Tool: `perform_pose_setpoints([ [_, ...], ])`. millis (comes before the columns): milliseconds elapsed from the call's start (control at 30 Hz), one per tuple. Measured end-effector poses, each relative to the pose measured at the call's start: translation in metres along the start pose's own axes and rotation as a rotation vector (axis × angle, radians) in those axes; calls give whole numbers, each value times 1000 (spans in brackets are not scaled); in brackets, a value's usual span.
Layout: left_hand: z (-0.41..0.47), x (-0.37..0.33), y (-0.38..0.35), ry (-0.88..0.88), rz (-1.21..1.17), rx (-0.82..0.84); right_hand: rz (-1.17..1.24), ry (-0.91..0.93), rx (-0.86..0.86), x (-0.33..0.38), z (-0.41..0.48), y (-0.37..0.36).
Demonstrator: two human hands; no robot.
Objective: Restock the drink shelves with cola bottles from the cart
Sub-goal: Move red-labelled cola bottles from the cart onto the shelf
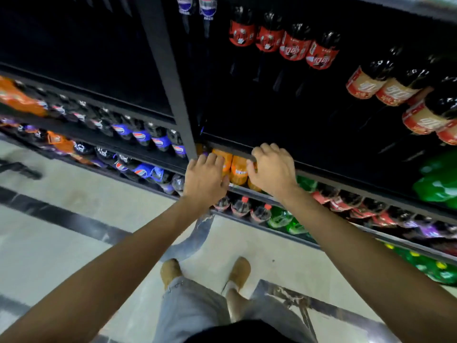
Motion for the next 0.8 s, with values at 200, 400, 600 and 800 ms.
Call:
perform_pose_setpoints([
  [200, -69, 97, -16, 203, 8, 114, 33, 261, 153, 122, -8, -21],
  [400, -141, 226, -2, 443, -8, 106, 45, 488, 213, 275, 16, -17],
  [600, -210, 350, 21, 630, -46, 58, 34, 714, 217, 444, 35, -1],
  [800, -277, 468, 53, 800, -66, -12, -1, 919, 171, 579, 60, 28],
])
Point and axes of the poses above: each hand's wrist, its own z-axis towards the middle knuckle, its own y-axis out of the back of the hand, x = y × z, the point moved 6 cm from there along z, towards the middle knuckle, and after that the axes turned 9 degrees about x, right-handed, at the moved point
